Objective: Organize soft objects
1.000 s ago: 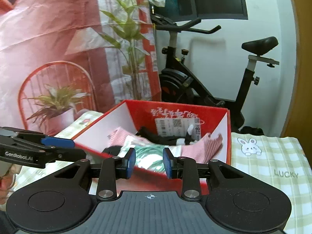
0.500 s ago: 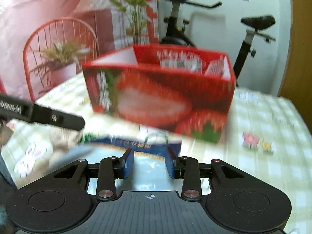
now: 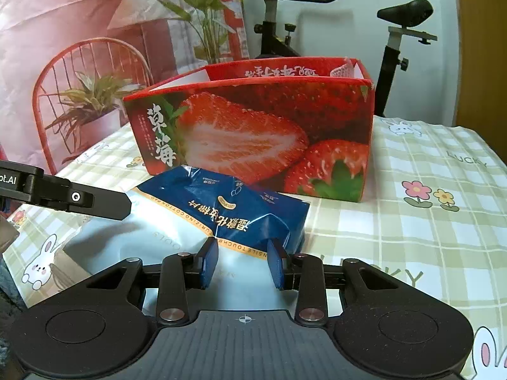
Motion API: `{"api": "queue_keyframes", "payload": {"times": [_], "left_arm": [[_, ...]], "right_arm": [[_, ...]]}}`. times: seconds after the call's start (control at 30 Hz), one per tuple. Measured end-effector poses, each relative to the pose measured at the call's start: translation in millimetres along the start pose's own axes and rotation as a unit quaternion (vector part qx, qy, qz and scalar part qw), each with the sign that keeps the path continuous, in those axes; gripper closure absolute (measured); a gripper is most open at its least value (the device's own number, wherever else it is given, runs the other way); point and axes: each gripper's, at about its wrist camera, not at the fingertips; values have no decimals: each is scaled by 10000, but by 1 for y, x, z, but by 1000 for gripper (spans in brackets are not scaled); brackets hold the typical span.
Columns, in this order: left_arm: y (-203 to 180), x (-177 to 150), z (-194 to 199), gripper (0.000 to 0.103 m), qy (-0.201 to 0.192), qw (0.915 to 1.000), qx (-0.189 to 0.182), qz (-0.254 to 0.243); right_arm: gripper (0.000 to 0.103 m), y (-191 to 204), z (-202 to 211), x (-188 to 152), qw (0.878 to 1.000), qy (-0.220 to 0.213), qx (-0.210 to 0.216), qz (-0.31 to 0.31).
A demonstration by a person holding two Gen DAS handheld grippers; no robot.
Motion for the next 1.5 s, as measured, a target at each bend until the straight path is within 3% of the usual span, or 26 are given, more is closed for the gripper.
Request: {"api": "queue_keyframes", "payload": {"times": [0.1, 0.17, 0.43, 0.6, 0.73, 1.3, 1.5], "left_arm": [[-1, -3, -4, 60, 88, 9998, -149, -6], [0, -6, -9, 74, 155, 9997, -173, 17], [8, -11, -16, 74, 268, 9994, -141, 175], [11, -13, -21, 74, 342, 9992, -112, 196], [16, -15, -22, 74, 390, 9989, -73, 248], [22, -16, -25, 74, 448, 9984, -26, 347], [19, -16, -27, 74, 442, 9984, 8, 344]], "right_arm": [[70, 0, 0, 0, 10000, -34, 28, 27], [70, 0, 0, -1, 10000, -51, 34, 36], [69, 4, 2, -1, 9997, -182, -44, 131], [49, 6, 5, 1, 9992, -339, -149, 152], [43, 4, 7, 1, 9987, -414, -276, 103], [42, -15, 3, -3, 9973, -409, -381, -469], [47, -15, -1, -6, 9980, -354, -275, -454]]}}
Point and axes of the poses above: each gripper's, at about its wrist camera, not at the fingertips, and z roughly against the way its jaws point, y to its left, x to its top, and after that the axes turned 4 degrees about x, right-handed
